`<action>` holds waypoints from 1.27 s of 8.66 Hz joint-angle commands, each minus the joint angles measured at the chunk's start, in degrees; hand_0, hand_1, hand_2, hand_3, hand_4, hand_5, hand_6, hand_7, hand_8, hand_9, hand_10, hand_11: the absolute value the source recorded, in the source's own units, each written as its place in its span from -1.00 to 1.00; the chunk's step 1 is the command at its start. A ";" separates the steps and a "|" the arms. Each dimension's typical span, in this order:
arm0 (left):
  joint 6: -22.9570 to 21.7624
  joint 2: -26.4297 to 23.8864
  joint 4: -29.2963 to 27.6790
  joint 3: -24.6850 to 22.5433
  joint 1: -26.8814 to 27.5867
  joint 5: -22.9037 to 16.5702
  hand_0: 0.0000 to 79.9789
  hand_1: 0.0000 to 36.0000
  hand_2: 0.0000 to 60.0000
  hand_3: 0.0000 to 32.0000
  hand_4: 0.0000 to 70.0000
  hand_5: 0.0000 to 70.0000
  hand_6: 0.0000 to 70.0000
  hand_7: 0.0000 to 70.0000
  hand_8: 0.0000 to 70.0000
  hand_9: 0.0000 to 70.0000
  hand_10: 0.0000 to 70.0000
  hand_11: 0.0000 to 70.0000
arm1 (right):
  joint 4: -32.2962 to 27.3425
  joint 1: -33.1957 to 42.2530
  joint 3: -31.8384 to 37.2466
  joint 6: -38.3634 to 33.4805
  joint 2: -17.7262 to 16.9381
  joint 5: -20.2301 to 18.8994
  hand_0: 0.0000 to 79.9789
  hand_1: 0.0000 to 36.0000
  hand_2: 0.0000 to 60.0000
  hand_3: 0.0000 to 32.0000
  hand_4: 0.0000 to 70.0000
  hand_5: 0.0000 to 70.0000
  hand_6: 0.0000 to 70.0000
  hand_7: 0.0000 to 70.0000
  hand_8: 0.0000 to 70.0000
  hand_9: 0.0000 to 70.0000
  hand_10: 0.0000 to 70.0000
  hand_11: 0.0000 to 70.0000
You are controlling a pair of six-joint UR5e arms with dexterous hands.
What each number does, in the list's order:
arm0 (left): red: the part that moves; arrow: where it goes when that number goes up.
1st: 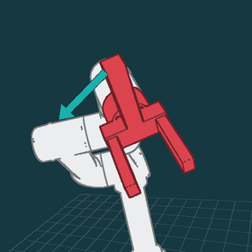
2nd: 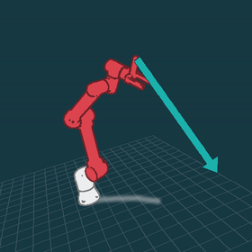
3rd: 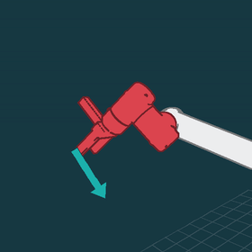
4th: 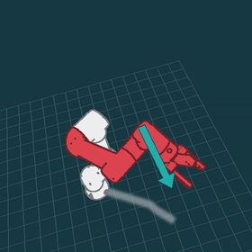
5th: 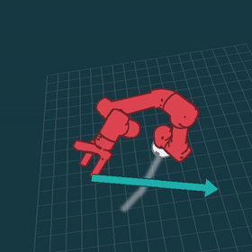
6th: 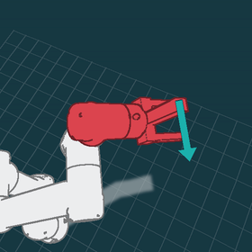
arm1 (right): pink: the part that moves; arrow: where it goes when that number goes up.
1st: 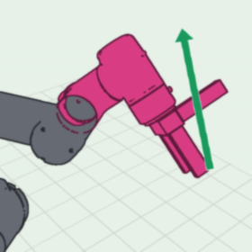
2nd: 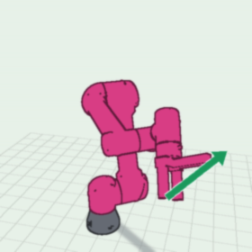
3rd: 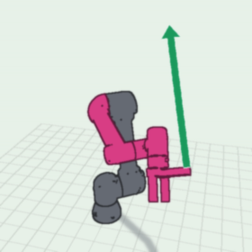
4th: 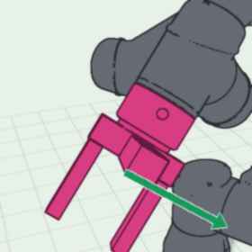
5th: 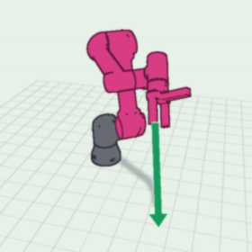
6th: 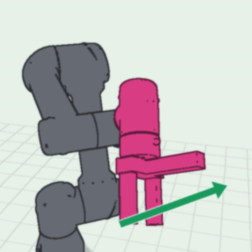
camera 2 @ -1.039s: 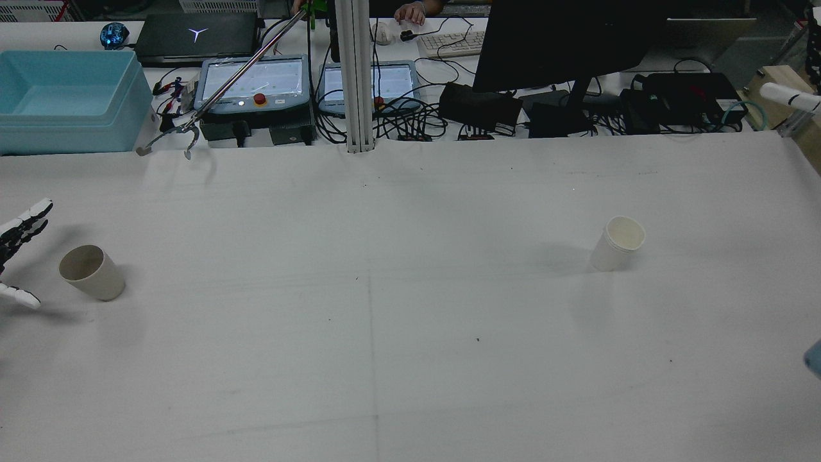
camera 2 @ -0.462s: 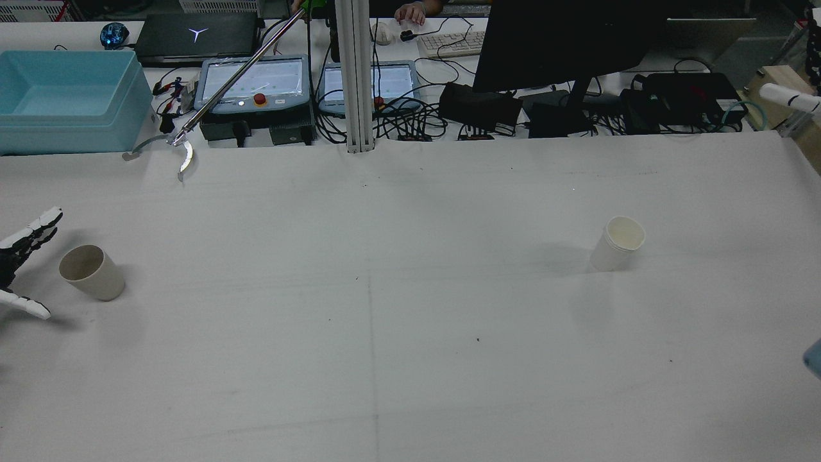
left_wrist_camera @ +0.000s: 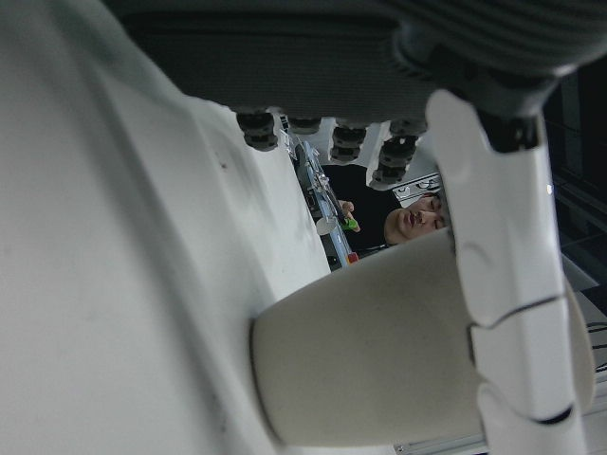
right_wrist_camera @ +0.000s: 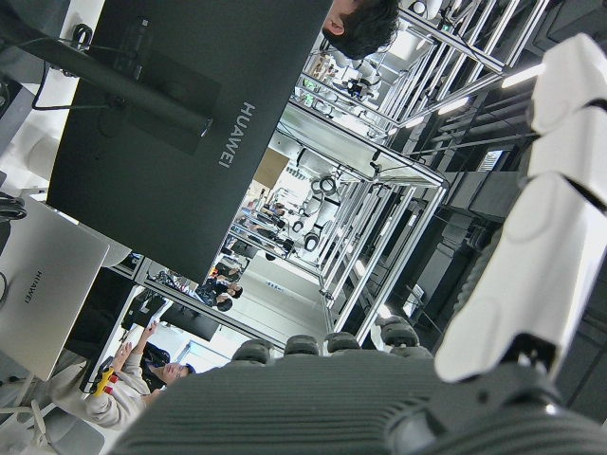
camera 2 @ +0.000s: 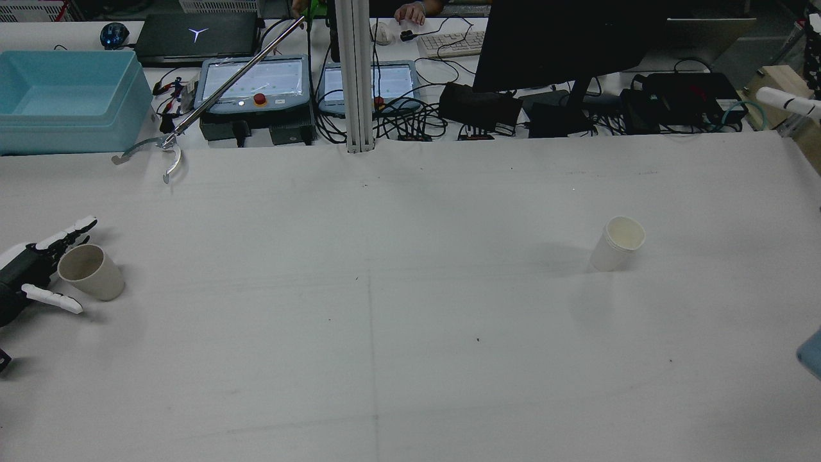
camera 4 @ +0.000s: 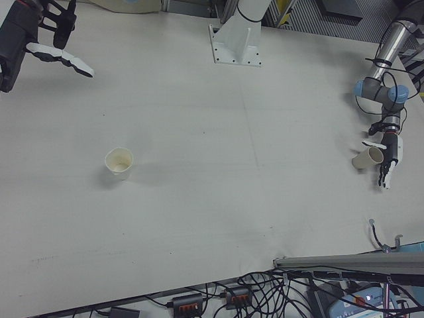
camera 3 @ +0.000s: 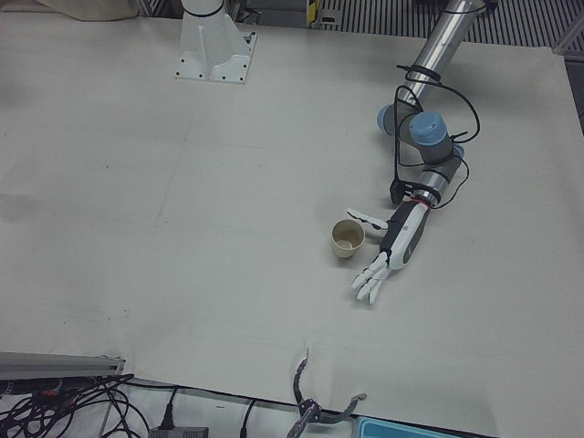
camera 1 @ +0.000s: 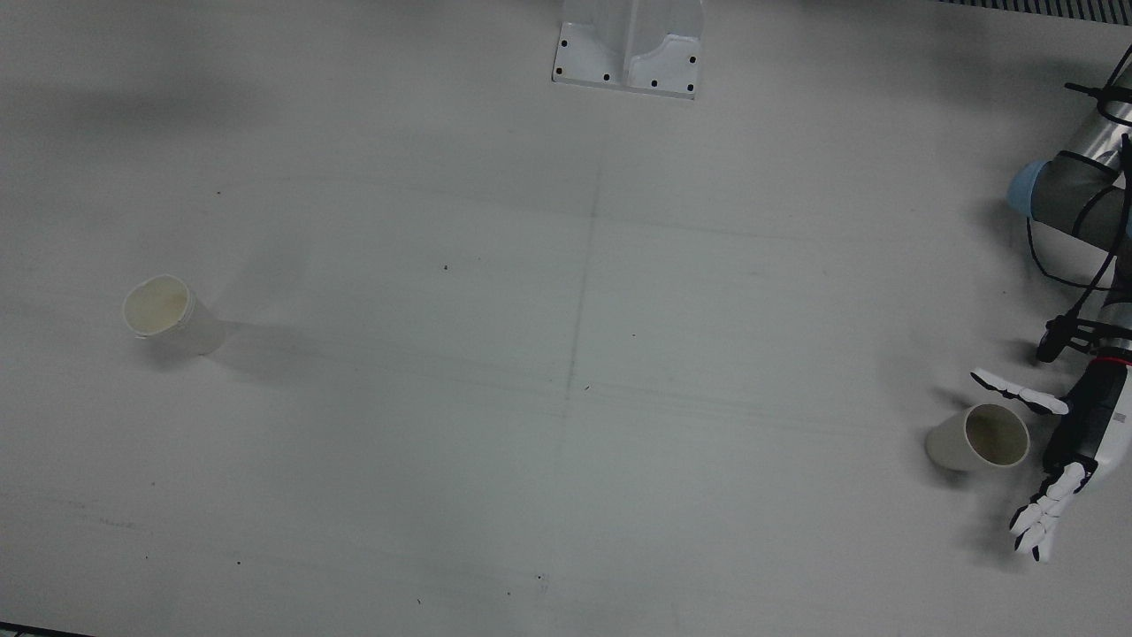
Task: Pour water
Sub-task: 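Close the left hand fingers around the beige cup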
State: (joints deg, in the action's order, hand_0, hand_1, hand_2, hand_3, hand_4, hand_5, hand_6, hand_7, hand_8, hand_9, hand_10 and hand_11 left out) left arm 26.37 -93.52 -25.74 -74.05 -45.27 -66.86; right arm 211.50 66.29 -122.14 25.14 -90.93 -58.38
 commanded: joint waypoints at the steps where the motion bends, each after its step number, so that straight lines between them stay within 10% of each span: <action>1: -1.32 -0.08 1.92 -1.96 0.00 -0.20 0.52 -0.07 -1.00 -1.00 -0.42 -0.72 -0.86 -0.79 -1.00 -1.00 -0.89 -0.78 | -0.03 0.07 1.73 -0.09 1.37 0.02 0.14 -0.23 -0.48 -1.00 -0.88 -1.00 -0.99 -0.99 -1.00 -0.95 -1.00 -1.00; 11: -4.57 -0.70 4.29 -3.20 0.00 -4.06 0.57 0.00 -1.00 -1.00 -0.38 -0.70 -0.86 -0.81 -1.00 -1.00 -0.93 -0.83 | -0.04 -0.02 2.08 0.00 1.55 0.02 0.14 -0.23 -0.47 -1.00 -0.87 -1.00 -0.98 -0.97 -1.00 -0.95 -1.00 -1.00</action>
State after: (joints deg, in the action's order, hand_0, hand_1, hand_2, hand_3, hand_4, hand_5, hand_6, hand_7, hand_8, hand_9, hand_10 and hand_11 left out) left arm 21.89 -94.03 -21.72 -77.33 -45.26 -70.19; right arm 211.43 66.27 -120.02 25.13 -89.41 -58.36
